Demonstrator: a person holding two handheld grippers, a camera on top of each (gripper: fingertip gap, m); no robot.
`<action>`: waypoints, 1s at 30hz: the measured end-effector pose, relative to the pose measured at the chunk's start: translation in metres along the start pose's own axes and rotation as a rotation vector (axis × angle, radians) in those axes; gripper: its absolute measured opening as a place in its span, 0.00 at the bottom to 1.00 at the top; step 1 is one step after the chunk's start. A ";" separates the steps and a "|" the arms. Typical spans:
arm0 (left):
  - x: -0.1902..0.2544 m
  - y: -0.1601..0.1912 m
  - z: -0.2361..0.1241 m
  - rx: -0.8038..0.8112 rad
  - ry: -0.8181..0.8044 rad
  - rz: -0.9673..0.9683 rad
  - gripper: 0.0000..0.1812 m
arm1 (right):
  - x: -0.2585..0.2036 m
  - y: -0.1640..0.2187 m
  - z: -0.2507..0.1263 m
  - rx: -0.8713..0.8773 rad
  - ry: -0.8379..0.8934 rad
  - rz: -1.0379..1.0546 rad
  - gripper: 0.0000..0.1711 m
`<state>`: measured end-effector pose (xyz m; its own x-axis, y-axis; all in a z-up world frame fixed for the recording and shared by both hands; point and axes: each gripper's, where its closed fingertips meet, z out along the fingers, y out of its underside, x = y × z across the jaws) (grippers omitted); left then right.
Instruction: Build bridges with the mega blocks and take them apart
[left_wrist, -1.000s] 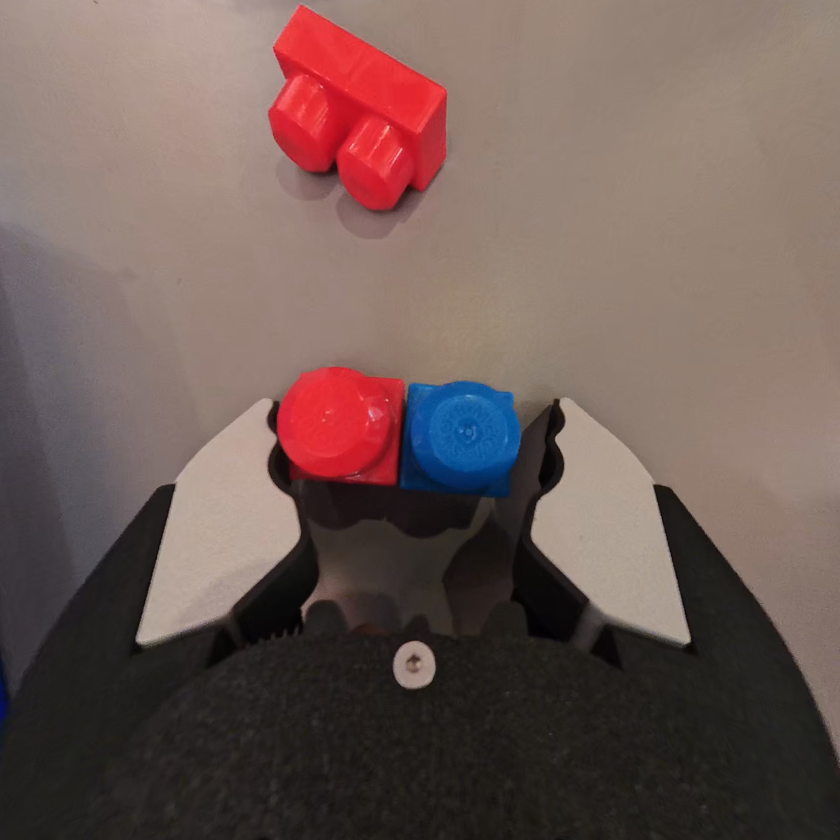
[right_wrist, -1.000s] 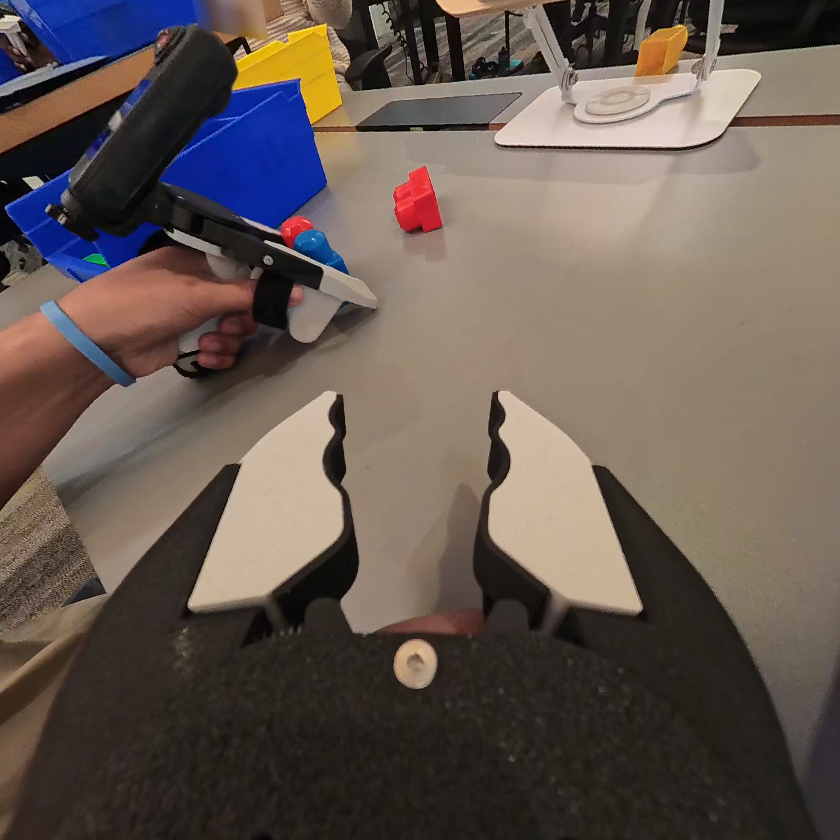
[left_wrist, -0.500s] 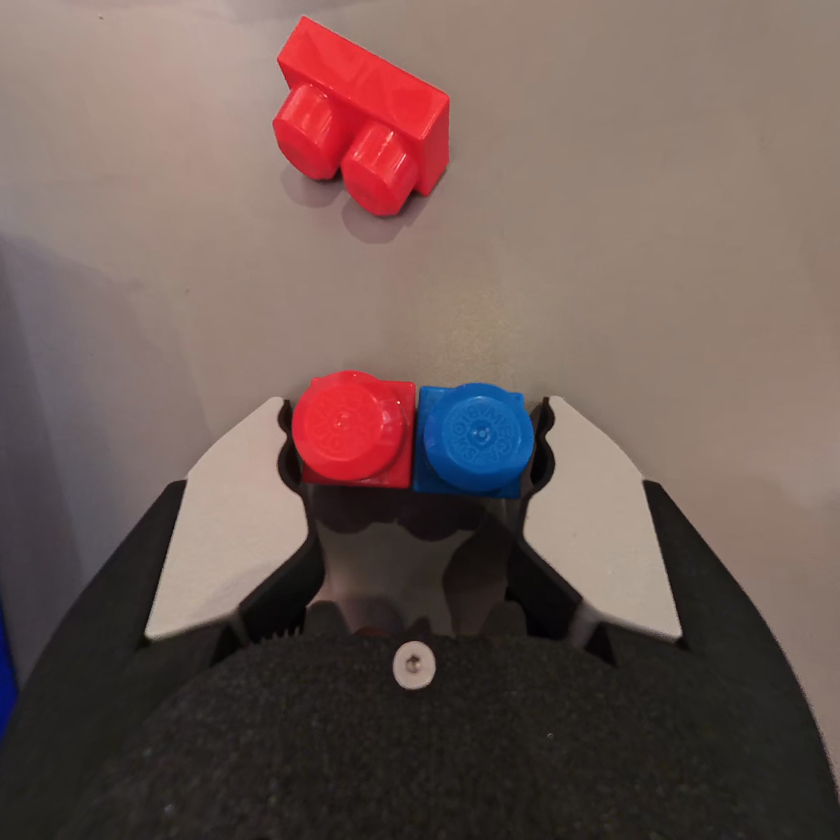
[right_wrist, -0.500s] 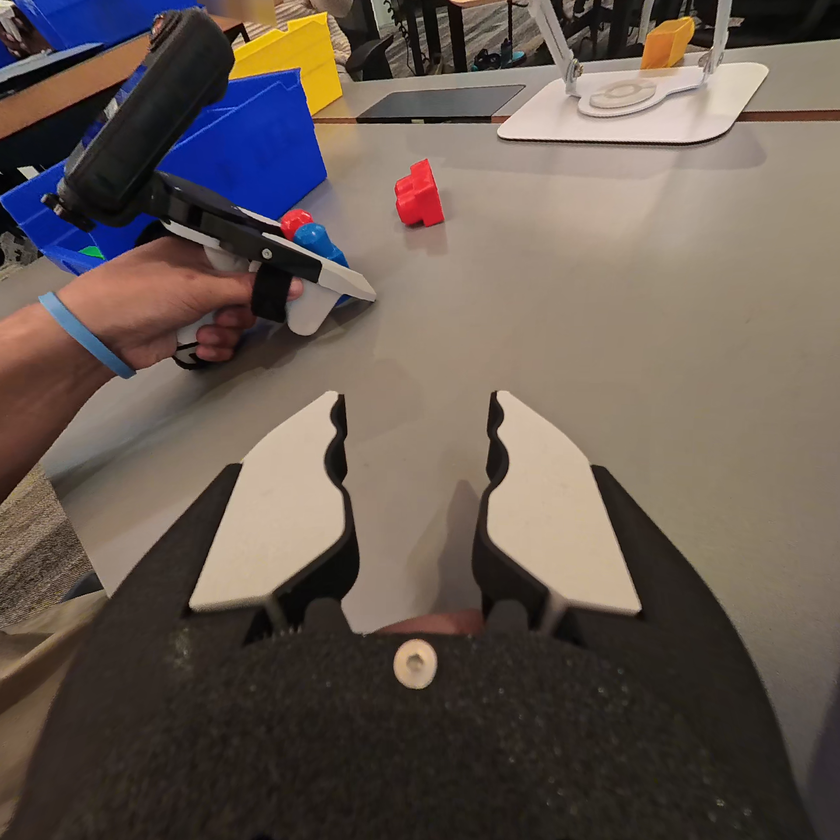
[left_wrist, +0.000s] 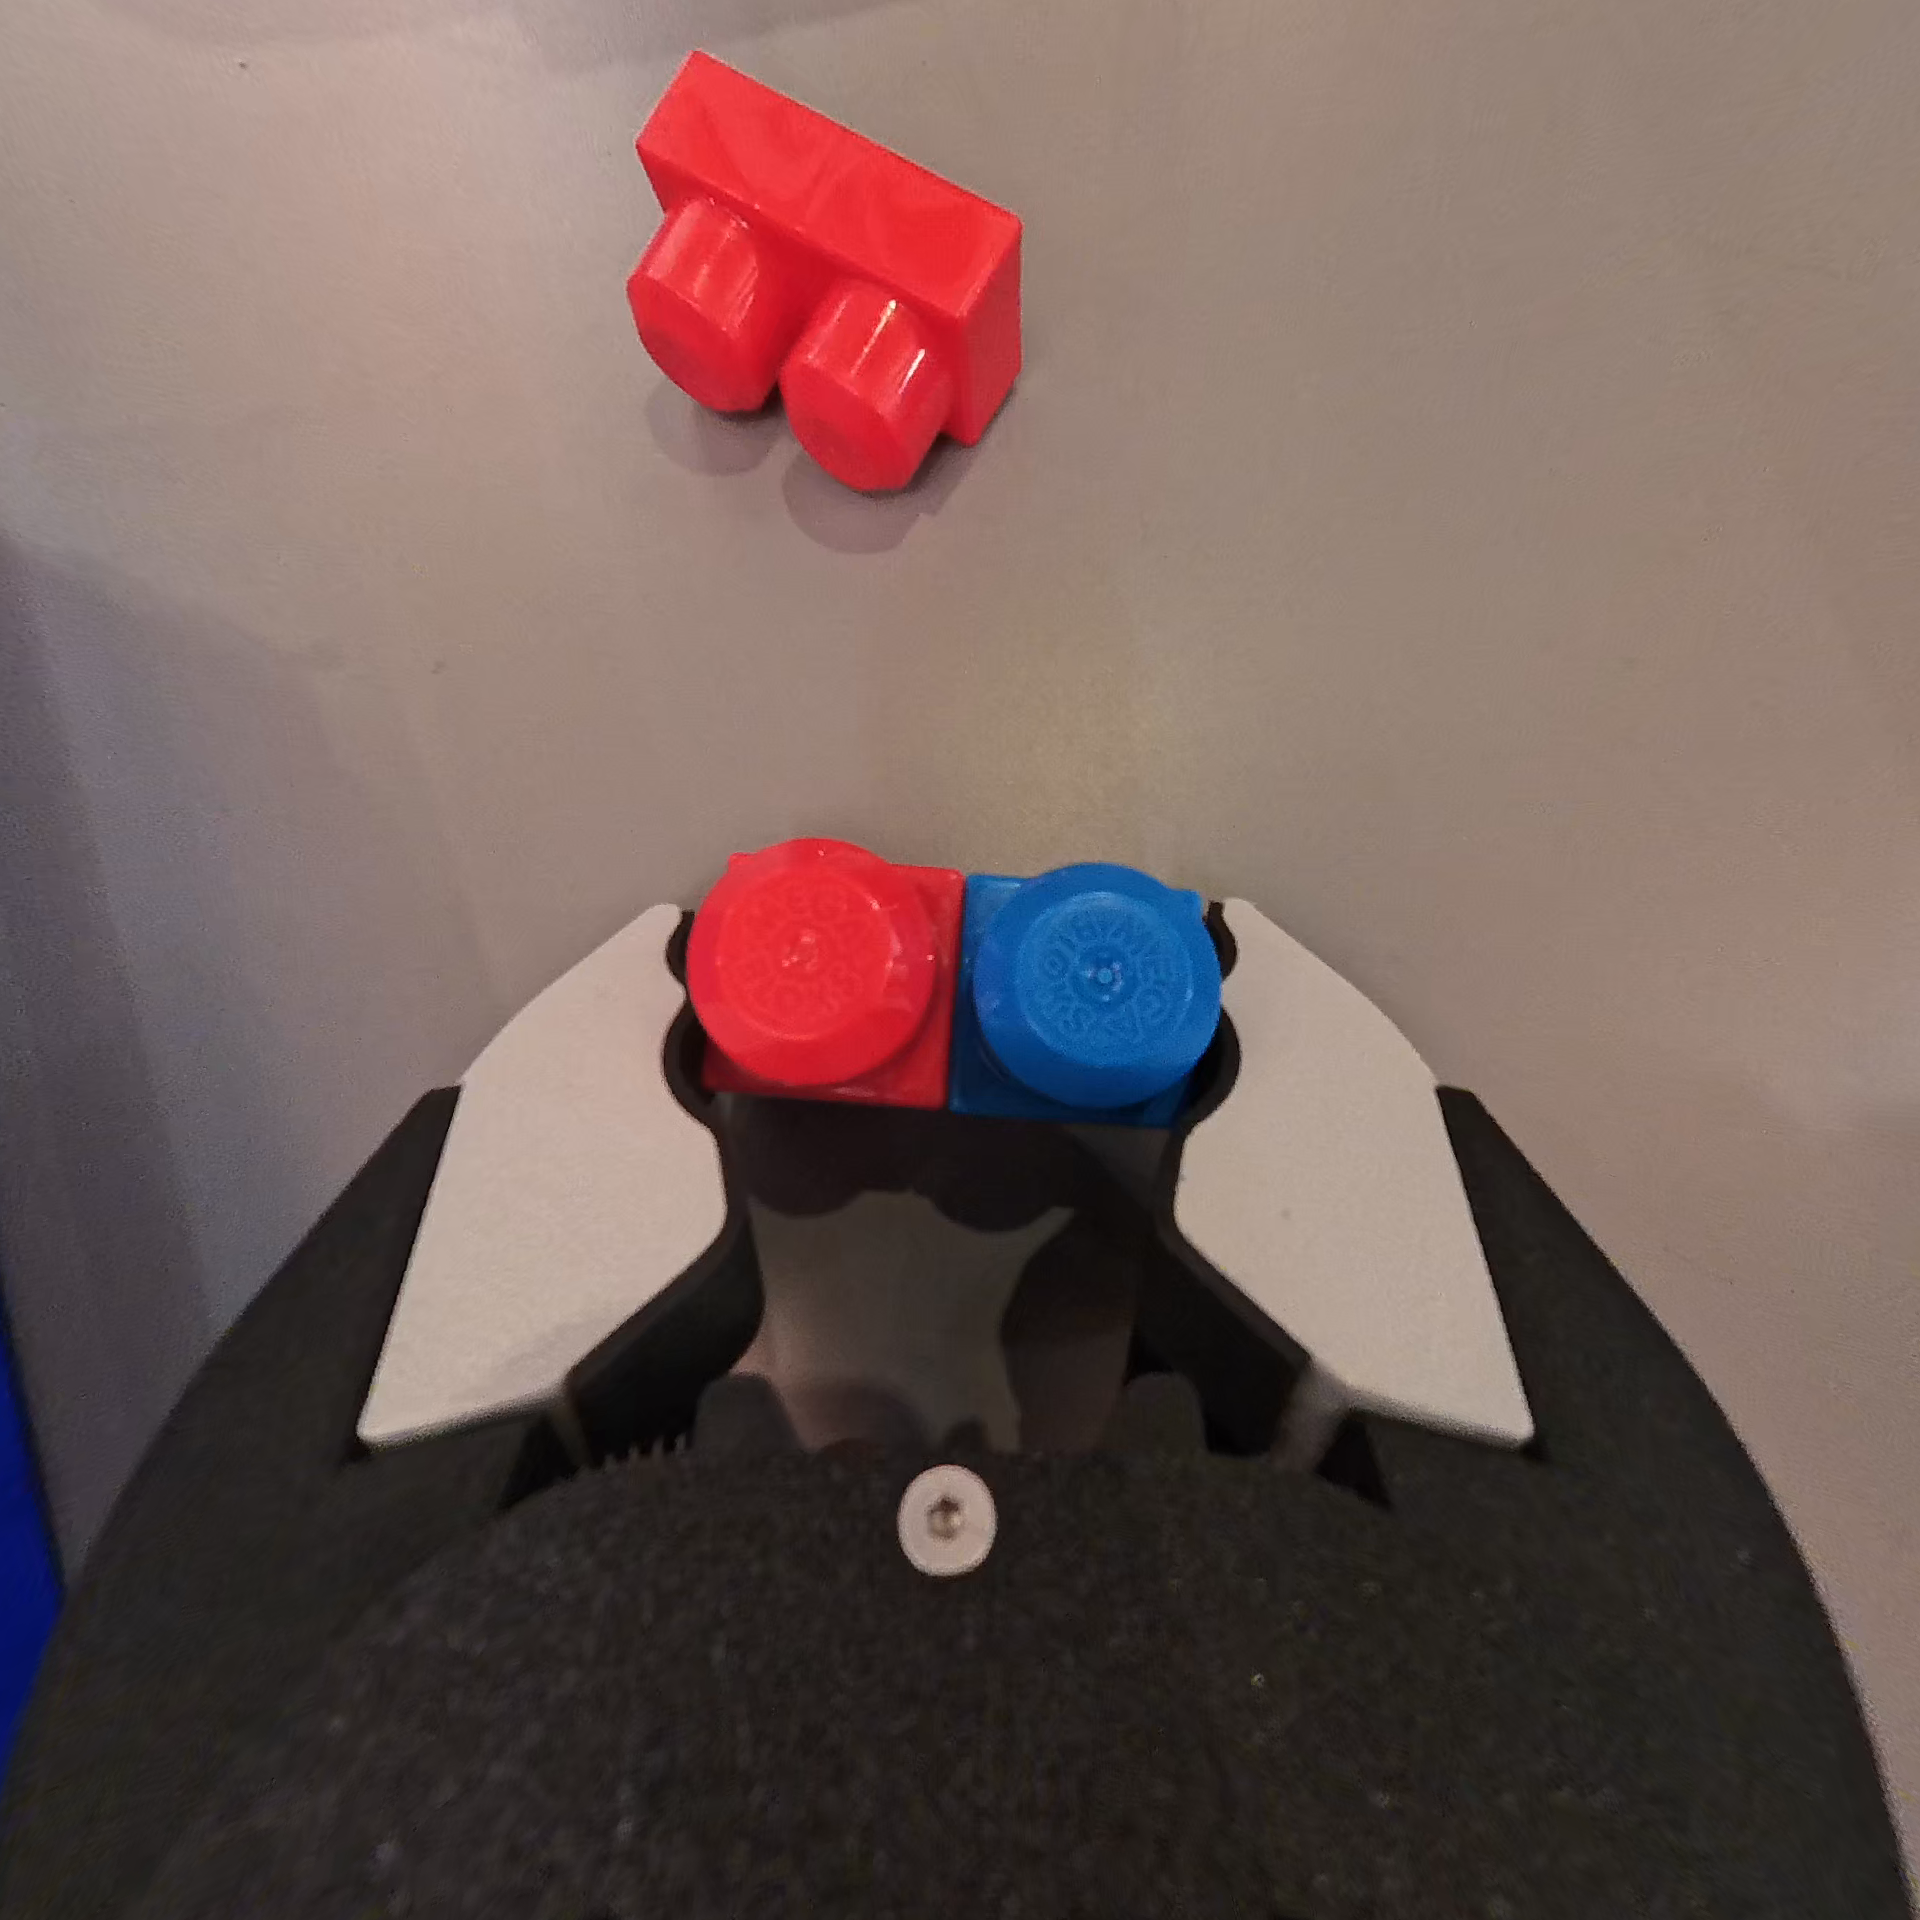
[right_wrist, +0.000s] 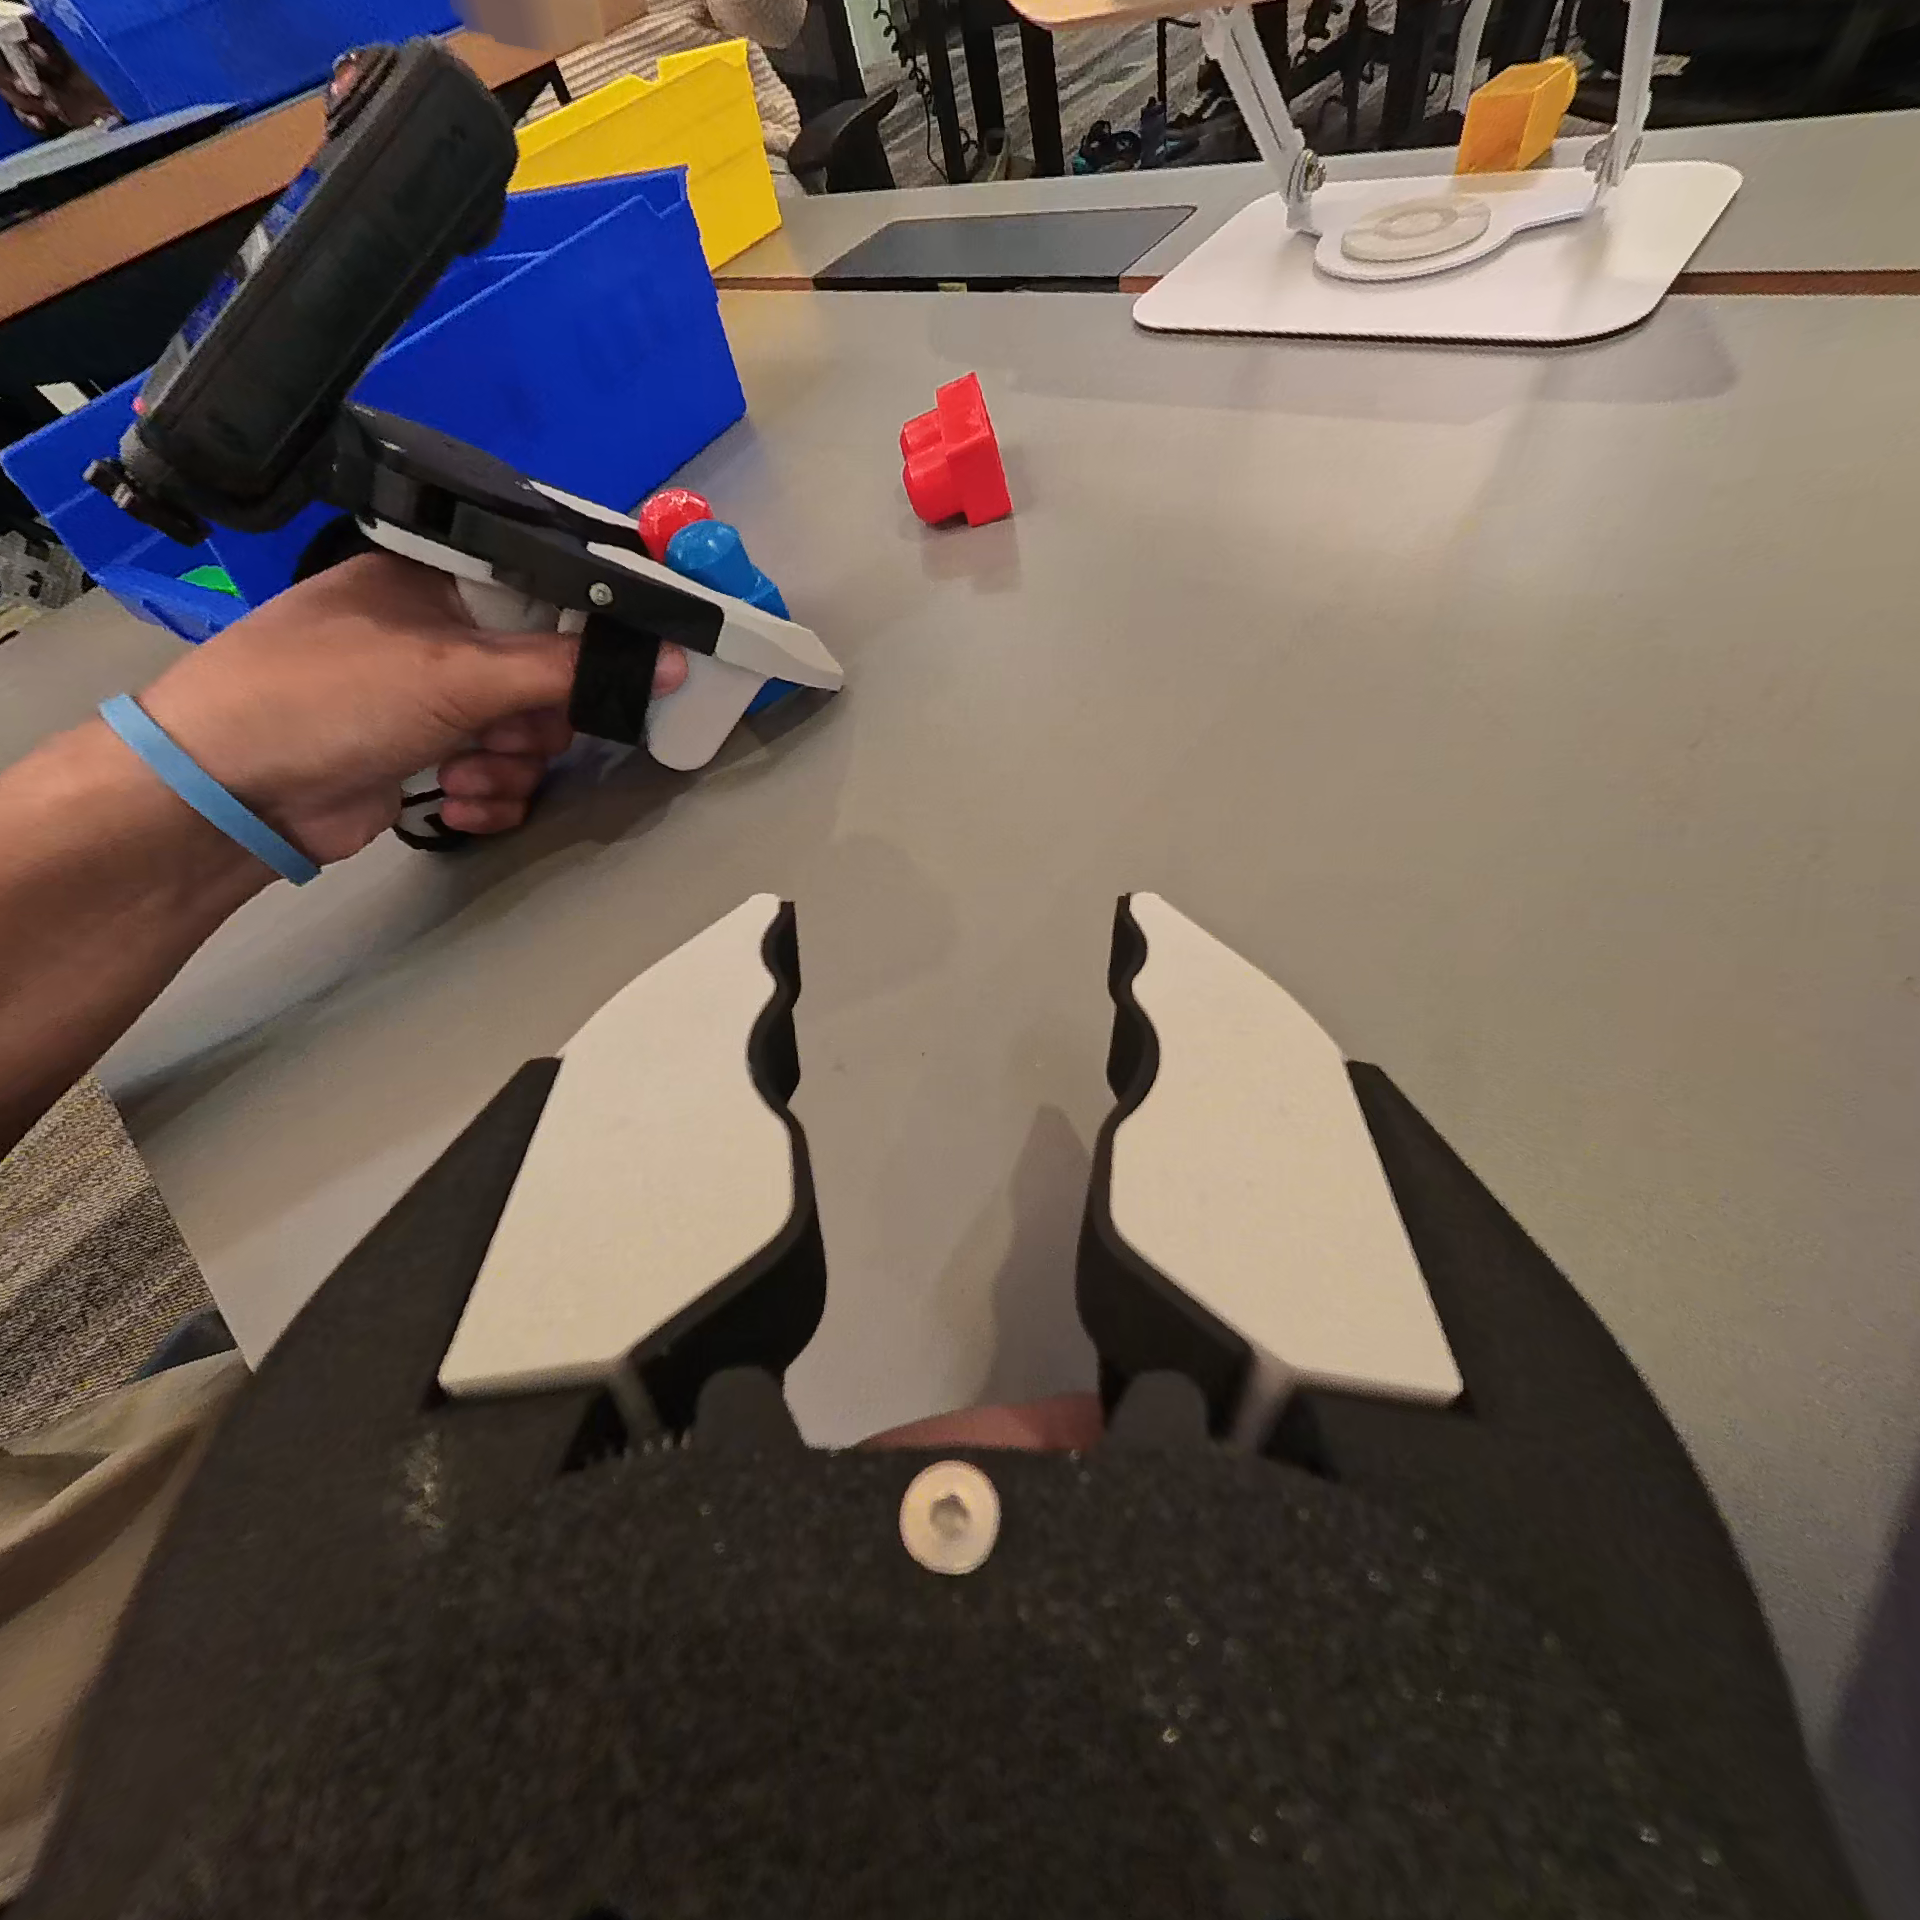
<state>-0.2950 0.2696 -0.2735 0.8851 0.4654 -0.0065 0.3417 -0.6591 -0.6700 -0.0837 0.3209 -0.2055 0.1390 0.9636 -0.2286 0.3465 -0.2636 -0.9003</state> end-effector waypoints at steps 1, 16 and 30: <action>0.001 0.000 0.000 0.000 0.003 0.003 0.50 | 0.000 0.000 0.000 0.000 0.001 -0.001 0.33; 0.019 -0.008 -0.052 0.142 0.049 0.142 0.49 | 0.003 -0.007 -0.004 0.011 0.030 -0.026 0.33; 0.040 0.042 -0.096 0.150 0.147 0.171 0.49 | -0.004 -0.003 0.003 -0.008 0.042 -0.062 0.34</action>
<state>-0.2149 0.2035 -0.2309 0.9660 0.2570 -0.0289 0.1420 -0.6205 -0.7713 -0.0885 0.3175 -0.2032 0.1559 0.9754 -0.1562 0.3635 -0.2036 -0.9091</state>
